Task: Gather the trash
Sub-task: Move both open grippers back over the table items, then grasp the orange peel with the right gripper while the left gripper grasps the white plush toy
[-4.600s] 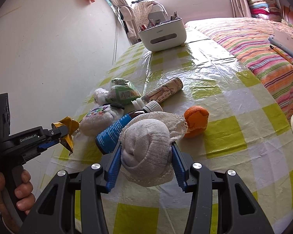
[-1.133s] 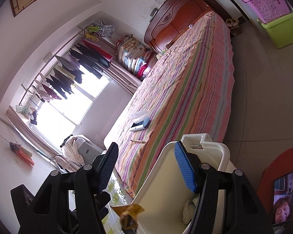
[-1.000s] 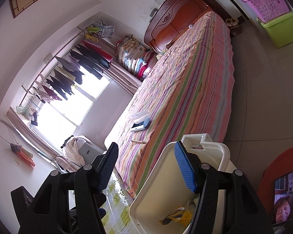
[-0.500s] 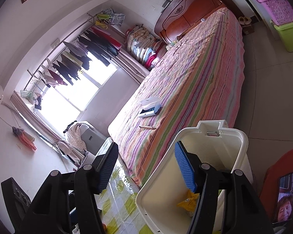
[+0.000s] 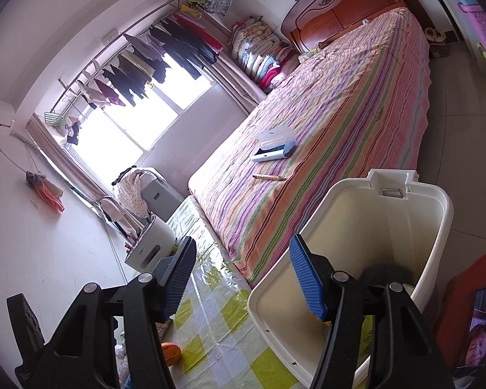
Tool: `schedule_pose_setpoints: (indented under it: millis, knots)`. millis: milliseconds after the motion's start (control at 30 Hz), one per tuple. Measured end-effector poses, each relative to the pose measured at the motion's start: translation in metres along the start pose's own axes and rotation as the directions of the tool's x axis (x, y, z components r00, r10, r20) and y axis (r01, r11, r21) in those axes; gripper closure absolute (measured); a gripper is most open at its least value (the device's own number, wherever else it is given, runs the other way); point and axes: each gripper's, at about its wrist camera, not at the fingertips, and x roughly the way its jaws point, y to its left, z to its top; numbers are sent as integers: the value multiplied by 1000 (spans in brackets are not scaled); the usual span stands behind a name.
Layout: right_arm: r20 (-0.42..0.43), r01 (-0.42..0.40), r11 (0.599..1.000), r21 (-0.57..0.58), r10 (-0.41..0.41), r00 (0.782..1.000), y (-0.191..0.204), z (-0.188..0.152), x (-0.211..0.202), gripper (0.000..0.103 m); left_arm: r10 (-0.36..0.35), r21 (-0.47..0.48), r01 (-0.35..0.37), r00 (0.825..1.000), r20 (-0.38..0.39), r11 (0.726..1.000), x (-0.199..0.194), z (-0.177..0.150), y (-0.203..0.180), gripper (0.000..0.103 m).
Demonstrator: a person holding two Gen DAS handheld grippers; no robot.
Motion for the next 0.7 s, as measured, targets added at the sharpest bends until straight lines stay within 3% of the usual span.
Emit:
schedule_pose_setpoints:
  millis: [133, 300, 533, 700]
  knots:
    - [-44, -9, 1000, -29, 8, 999, 11, -9, 9, 45, 106, -33, -108, 993, -44, 994, -11, 10, 58, 30]
    - [-69, -21, 997, -68, 16, 998, 28, -21, 14, 45, 180, -65, -189, 975, -131, 980, -5, 10, 115, 30]
    - [-129, -57, 985, -160, 37, 991, 60, -46, 25, 45, 199, -67, -213, 965, -171, 975, 9, 13, 135, 30]
    - [-196, -80, 973, -218, 36, 980, 80, -63, 40, 45, 242, -14, -252, 944, -225, 968, 30, 9, 133, 30]
